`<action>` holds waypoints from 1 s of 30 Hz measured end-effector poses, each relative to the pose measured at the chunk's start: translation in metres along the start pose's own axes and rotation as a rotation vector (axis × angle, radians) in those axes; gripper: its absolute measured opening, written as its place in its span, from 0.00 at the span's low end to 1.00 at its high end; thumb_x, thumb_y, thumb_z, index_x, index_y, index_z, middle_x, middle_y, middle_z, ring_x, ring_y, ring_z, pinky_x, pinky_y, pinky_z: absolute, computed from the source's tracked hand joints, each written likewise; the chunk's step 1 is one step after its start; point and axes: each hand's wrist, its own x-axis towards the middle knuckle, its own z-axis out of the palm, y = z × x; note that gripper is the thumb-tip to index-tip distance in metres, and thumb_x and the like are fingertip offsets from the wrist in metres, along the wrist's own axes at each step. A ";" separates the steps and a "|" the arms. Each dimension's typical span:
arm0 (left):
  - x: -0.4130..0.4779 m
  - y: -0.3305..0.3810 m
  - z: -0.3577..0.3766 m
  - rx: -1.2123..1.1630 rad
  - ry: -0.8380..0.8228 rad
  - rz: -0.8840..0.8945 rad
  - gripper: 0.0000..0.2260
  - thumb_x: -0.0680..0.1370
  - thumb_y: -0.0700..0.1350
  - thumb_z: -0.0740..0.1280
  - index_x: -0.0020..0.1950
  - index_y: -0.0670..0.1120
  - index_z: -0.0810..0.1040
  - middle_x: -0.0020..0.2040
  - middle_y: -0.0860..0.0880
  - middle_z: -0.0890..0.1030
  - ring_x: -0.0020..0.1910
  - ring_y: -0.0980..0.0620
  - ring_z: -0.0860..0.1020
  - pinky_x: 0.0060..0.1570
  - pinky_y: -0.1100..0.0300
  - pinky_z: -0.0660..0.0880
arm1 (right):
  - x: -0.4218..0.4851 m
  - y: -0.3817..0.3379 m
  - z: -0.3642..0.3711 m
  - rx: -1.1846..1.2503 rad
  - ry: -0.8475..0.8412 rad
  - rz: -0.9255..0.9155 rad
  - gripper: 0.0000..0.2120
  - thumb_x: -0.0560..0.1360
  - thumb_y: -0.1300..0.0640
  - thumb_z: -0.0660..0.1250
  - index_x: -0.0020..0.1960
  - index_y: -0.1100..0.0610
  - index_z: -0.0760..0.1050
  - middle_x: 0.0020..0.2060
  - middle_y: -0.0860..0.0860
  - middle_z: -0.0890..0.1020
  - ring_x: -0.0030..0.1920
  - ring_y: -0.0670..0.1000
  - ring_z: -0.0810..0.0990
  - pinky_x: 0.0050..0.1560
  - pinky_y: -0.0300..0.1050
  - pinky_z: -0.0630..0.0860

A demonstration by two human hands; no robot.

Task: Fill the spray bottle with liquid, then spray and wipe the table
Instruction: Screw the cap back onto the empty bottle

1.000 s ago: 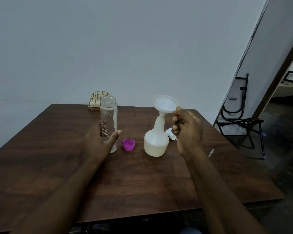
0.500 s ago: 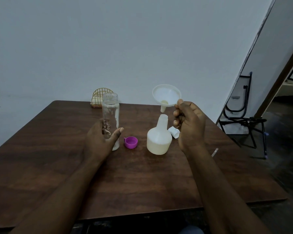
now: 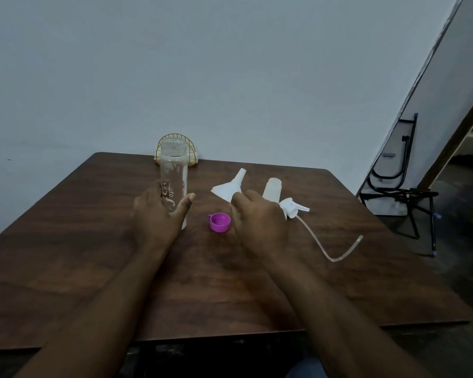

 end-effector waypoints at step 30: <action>0.001 0.001 -0.005 -0.043 0.005 -0.029 0.27 0.74 0.67 0.72 0.60 0.46 0.79 0.50 0.49 0.81 0.54 0.44 0.77 0.52 0.44 0.78 | -0.014 -0.031 0.051 -0.130 -0.449 0.052 0.20 0.80 0.41 0.65 0.65 0.53 0.77 0.55 0.54 0.83 0.53 0.58 0.82 0.42 0.49 0.73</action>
